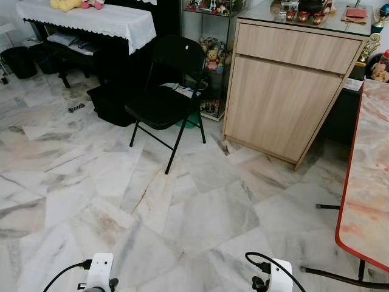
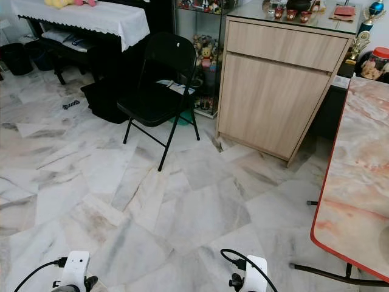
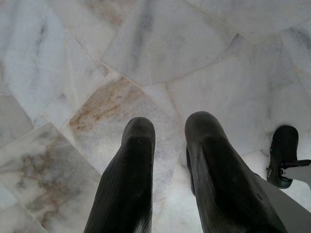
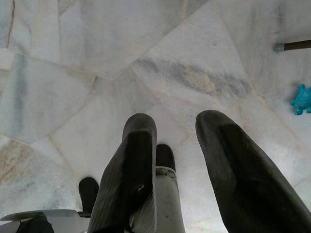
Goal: Setting the table
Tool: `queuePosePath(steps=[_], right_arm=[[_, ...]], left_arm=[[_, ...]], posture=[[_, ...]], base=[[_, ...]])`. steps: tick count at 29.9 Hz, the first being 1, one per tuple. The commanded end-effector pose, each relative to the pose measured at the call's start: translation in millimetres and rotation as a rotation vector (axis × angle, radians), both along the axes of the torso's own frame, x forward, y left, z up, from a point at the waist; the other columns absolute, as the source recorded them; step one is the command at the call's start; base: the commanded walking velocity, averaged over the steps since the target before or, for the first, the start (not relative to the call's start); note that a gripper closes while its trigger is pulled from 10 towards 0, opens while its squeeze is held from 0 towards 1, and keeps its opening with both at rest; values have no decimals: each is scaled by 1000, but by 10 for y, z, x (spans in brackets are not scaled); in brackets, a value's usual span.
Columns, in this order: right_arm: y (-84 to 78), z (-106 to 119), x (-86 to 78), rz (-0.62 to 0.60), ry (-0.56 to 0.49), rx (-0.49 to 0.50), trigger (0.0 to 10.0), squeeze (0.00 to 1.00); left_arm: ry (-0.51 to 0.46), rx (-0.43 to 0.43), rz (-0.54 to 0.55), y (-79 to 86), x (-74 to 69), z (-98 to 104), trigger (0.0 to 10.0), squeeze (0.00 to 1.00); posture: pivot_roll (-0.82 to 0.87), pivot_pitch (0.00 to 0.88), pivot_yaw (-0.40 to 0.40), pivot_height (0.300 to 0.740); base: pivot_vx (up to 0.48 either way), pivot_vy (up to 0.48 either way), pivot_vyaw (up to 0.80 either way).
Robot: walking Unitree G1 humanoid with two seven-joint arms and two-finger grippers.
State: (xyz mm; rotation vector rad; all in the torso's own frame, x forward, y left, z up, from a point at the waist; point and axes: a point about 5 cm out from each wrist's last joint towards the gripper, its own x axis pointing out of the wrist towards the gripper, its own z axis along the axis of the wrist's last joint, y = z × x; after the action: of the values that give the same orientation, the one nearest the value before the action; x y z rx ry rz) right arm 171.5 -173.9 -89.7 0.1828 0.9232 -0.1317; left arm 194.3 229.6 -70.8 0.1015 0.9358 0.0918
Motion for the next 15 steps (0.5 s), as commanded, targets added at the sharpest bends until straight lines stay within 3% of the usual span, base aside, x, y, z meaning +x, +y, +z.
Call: queuePosePath(steps=[1, 10, 11, 12, 15], right_arm=[[5, -5, -11, -1, 4, -2, 10000, 0], [-3, -3, -7, -16, 2, -8, 10000, 0], [65, 4, 21, -1, -7, 15, 10000, 0], [156, 12, 50, 21, -15, 49, 10000, 0], [179, 13, 53, 26, -16, 60, 10000, 0]], left_arm=[[18, -2, 6, -2, -38, -23, 10000, 0], [18, -2, 7, 1, -41, -23, 10000, 0], [21, 8, -11, 28, -30, -11, 10000, 0], [26, 19, -34, 60, -16, 4, 10000, 0], [31, 25, -48, 65, -12, 7, 10000, 0]], posture=[[0, 0, 0, 740], [0, 0, 0, 740], [154, 0, -8, 740], [155, 0, -8, 740], [156, 0, -8, 740]], base=[[0, 0, 0], [0, 0, 0], [0, 0, -469], [0, 0, -750], [0, 0, -750]])
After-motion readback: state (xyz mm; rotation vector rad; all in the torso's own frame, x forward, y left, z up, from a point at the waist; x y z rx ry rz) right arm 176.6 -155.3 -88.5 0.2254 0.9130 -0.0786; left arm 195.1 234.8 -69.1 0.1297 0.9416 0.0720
